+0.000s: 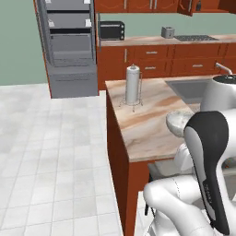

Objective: There is a bowl on the dining counter. Grab a lemon wedge from the fridge and place it in the bowl. Then get the liquor bottle and glass cup from the cabinet and place them next to the bowl.

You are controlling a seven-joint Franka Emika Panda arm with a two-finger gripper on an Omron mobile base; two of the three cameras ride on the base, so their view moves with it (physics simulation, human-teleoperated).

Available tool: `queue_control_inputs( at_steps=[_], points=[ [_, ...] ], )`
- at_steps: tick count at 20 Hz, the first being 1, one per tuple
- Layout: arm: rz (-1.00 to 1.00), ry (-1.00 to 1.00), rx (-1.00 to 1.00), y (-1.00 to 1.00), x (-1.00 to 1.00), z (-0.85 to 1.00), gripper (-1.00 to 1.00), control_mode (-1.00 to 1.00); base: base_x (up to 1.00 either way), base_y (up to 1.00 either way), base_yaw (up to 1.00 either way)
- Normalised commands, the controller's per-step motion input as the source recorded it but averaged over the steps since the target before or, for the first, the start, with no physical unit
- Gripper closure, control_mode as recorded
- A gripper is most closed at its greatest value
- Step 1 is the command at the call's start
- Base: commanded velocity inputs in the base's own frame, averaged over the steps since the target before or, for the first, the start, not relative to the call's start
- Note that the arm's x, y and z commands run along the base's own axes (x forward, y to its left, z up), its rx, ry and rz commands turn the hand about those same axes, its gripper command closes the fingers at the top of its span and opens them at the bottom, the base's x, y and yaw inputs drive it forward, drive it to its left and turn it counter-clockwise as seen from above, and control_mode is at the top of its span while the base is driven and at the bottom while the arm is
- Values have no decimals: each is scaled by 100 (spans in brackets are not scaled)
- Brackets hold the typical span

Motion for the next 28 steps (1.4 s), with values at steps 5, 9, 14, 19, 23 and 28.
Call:
queue_control_inputs(
  at_steps=[5,9,14,19,23,28],
  points=[
    [0,0,0,0,0,0,100,100,40,40,-35],
    [0,0,0,0,0,0,100,100,23,41,-25],
    [-1,0,0,4,10,0,100,-100,28,21,-9],
    [-2,0,0,5,72,0,100,-100,0,0,0],
    [0,0,0,0,93,0,100,-100,0,0,0],
    [0,0,0,0,99,0,100,-100,0,0,0]
  ],
)
